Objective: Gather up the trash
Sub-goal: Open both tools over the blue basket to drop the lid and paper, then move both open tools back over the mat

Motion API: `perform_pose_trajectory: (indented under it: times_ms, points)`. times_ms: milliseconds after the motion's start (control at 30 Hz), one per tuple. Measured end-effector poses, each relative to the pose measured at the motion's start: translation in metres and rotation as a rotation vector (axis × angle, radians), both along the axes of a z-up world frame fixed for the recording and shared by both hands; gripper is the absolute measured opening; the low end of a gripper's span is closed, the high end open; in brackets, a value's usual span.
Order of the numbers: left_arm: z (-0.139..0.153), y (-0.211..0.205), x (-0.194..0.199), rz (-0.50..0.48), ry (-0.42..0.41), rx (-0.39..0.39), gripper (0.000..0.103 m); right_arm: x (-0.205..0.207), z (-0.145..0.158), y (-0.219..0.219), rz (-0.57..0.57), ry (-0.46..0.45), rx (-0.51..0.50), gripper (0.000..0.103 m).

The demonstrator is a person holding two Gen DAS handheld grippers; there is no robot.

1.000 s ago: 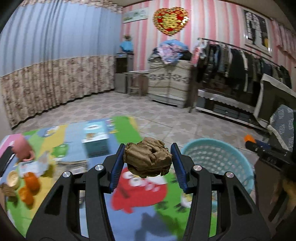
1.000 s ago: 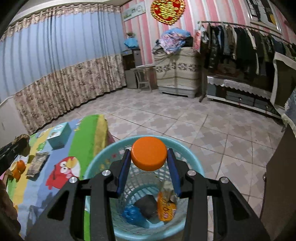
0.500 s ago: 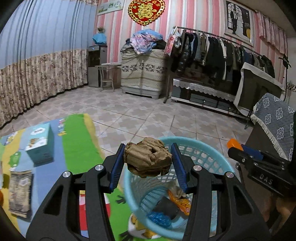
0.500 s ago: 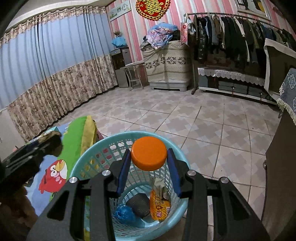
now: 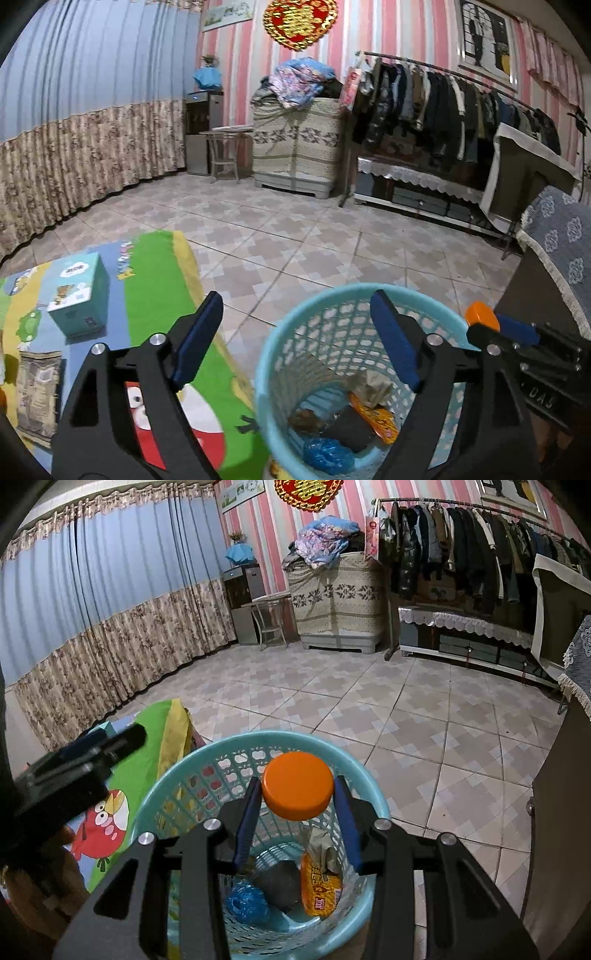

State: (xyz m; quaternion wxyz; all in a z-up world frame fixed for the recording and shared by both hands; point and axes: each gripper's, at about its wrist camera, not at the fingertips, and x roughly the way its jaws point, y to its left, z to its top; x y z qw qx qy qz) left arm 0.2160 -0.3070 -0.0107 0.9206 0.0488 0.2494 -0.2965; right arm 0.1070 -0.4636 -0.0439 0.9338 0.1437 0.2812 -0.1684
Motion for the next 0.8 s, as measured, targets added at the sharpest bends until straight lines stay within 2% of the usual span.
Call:
perform_pose_trajectory:
  times_ms: [300, 333, 433, 500, 600, 700, 800]
  points:
    - [0.020, 0.041, 0.004, 0.107, -0.042, -0.024, 0.097, 0.014, -0.002, 0.017, 0.030, 0.010, -0.014, 0.041]
    - [0.021, 0.046, 0.003, 0.116, -0.044, -0.022, 0.097, 0.015, -0.004, 0.019, 0.029, 0.008, -0.019, 0.044]
    - [0.023, 0.056, 0.001, 0.137, -0.066, 0.005, 0.097, 0.018, -0.004, 0.021, 0.023, 0.009, -0.024, 0.071]
    - [0.026, 0.067, -0.003, 0.151, -0.077, 0.004, 0.097, 0.021, -0.004, 0.023, 0.020, 0.011, -0.028, 0.075]
    - [0.029, 0.084, -0.008, 0.165, -0.071, -0.012, 0.097, 0.022, -0.004, 0.025, 0.005, 0.018, -0.036, 0.087]
    - [0.030, 0.104, -0.016, 0.190, -0.068, -0.021, 0.097, 0.022, -0.003, 0.027, 0.000, 0.017, -0.041, 0.088]
    - [0.032, 0.125, -0.023, 0.217, -0.073, -0.014, 0.097, 0.021, -0.001, 0.033, 0.000, 0.004, -0.052, 0.094]
